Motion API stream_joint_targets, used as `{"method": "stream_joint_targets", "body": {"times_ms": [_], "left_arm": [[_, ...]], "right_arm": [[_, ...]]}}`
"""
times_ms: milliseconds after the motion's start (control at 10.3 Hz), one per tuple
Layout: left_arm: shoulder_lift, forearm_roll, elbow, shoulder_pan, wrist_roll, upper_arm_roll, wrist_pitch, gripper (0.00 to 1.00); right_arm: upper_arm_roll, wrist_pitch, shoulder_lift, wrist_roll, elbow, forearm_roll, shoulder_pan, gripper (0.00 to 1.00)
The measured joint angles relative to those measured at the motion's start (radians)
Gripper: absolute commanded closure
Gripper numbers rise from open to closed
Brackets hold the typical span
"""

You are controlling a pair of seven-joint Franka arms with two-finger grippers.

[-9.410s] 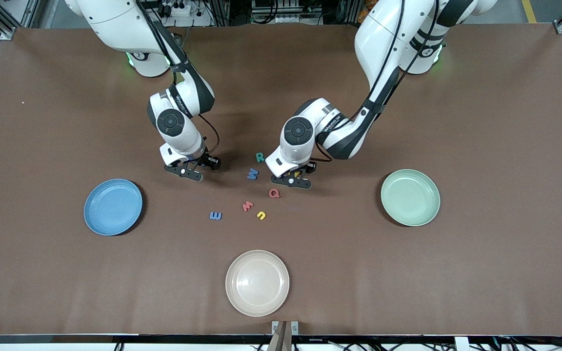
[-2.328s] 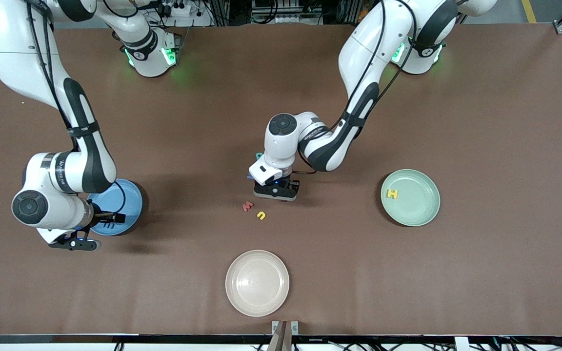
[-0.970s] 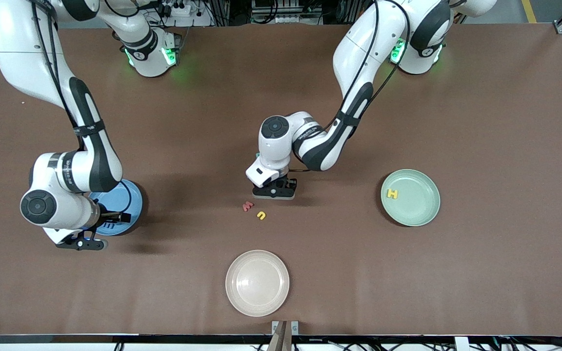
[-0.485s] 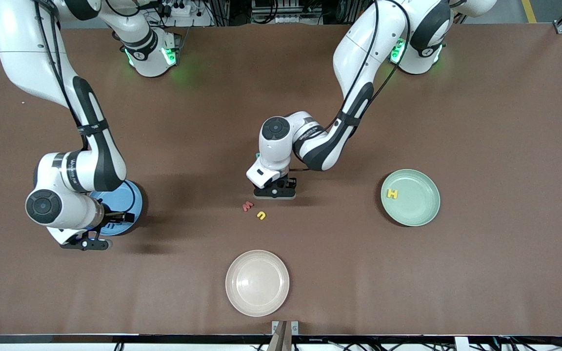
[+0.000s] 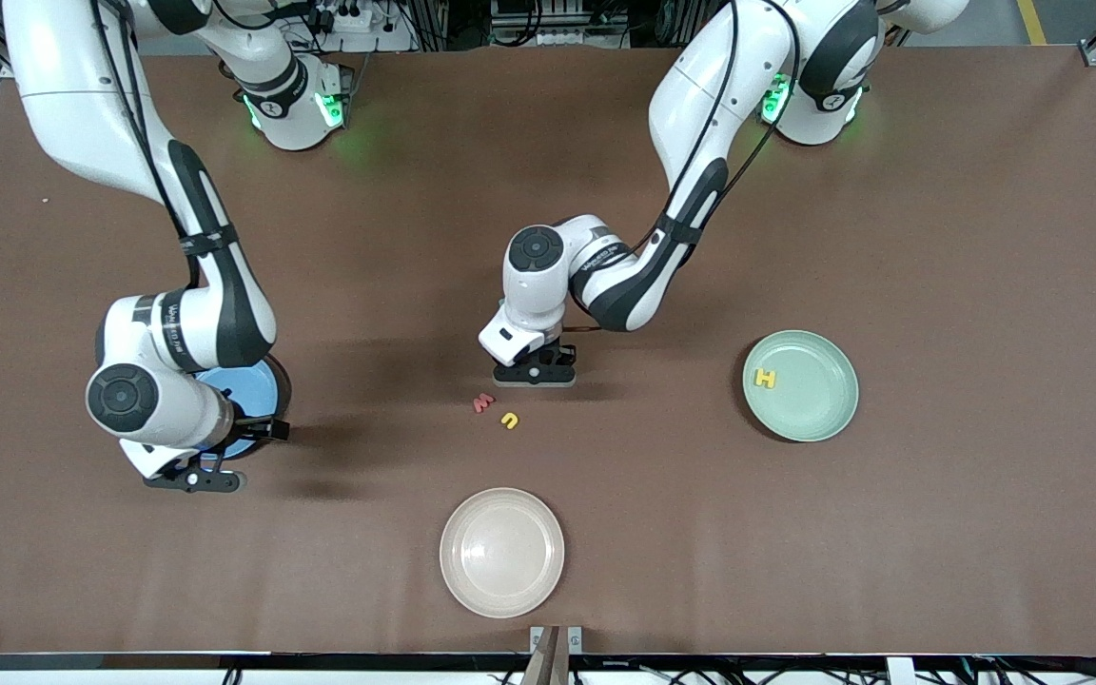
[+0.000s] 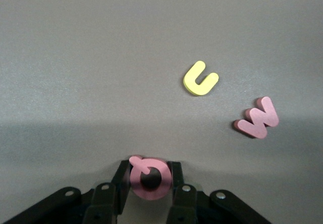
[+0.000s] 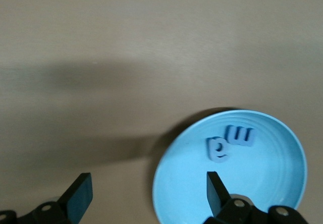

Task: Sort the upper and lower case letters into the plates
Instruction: 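Carry the Q to the green plate and release it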

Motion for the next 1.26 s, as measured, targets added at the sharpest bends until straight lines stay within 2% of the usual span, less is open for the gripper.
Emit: {"method": "stream_joint_targets", "body": {"times_ms": [388, 582, 970, 1261], "left_arm": [[-0.002, -0.003, 0.001, 0.001, 0.0, 0.0, -0.014, 1.0], [-0.023, -0.004, 0.002, 0.023, 0.057, 0.002, -0.14, 1.0], [-0.122, -0.055, 0.002, 0.174, 0.424, 0.001, -0.396, 1.0], [-0.202, -0.057, -0.018, 0.345, 0.763, 0.001, -0.531, 1.0]], "right_arm": [[0.005, 0.008, 0.005, 0.006, 0.025, 0.011, 0.054, 0.0], [0.009, 0.009, 0.014, 0.005, 0.048, 0.012, 0.058, 0.0], [0.1, 0.016, 0.03, -0.087, 0.097, 0.013, 0.08, 0.0], [0.134, 0.104, 0.055, -0.175, 0.116, 0.013, 0.203, 0.0]]}}
